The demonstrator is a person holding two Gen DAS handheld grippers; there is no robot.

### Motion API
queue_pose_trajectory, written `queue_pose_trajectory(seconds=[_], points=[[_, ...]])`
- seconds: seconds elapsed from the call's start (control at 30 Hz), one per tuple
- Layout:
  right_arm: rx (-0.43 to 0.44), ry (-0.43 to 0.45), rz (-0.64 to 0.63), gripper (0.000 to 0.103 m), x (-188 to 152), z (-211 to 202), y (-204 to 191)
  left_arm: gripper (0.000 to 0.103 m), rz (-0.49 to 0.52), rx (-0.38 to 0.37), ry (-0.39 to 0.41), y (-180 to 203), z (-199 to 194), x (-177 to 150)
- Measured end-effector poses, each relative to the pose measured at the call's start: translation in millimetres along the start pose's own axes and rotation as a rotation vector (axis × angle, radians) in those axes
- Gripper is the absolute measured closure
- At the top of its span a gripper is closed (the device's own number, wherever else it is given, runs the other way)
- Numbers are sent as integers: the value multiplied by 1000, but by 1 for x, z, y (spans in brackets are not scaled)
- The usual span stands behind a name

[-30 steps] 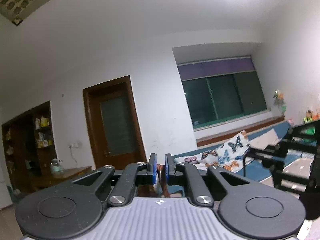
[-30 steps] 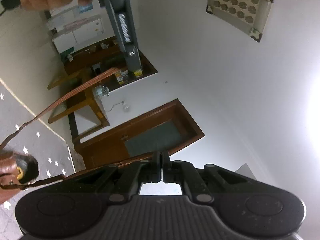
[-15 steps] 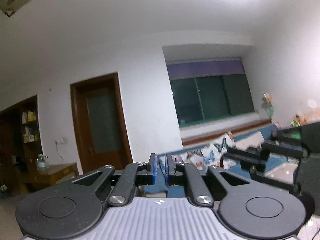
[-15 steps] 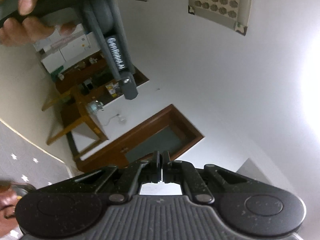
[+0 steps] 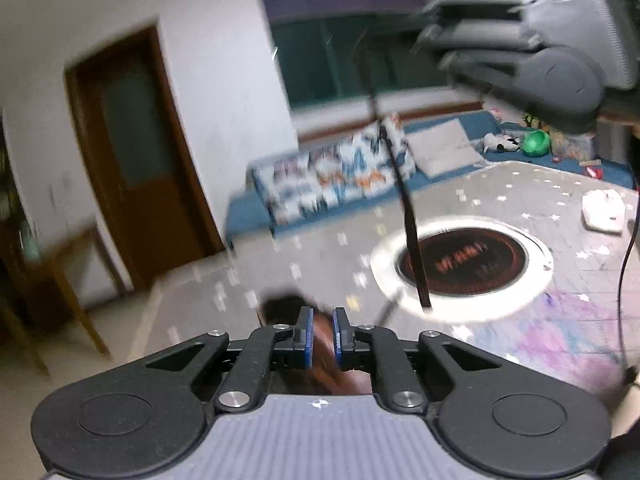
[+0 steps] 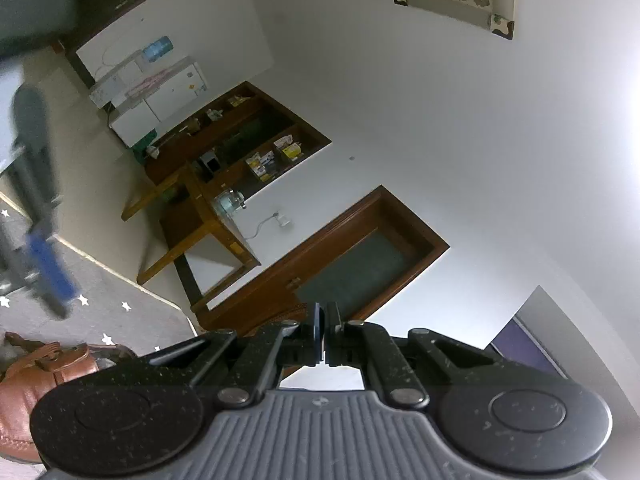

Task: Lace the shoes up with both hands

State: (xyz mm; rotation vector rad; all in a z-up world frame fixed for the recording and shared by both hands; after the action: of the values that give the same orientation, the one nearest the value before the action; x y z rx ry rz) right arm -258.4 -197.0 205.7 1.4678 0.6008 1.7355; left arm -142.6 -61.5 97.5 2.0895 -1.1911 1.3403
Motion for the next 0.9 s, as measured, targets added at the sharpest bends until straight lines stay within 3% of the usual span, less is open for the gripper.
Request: queue_pose_trajectory(seconds=[0.17,0.43,0.73,0.9], points=[[14,-15,19,101,-5,-2,-4,89,-231,-50,-70,-11,18,-25],[45,-19,33,102,-9,-11,-12,67,-376,-52,-83,-13,39,-36],[40,-14,37,101,-11,-16,-9,68,-491,-22,-104,-24,61,-44],[39,-20,40,101,-12,-17,-9,82,-493,-10,-115,-26,64,-46]])
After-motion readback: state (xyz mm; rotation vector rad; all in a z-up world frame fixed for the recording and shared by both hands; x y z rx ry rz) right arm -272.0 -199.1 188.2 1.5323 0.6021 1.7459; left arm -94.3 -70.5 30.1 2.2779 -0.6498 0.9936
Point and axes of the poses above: each gripper's, at about its wrist camera, not at the fingertips, and z roughly the way its jaws point, y to its right, x to its top, the point moved 3 cm from there along z, roughly the way its jaws point, and after that the axes turned 7 degrees about -x, right-handed, at the moved point
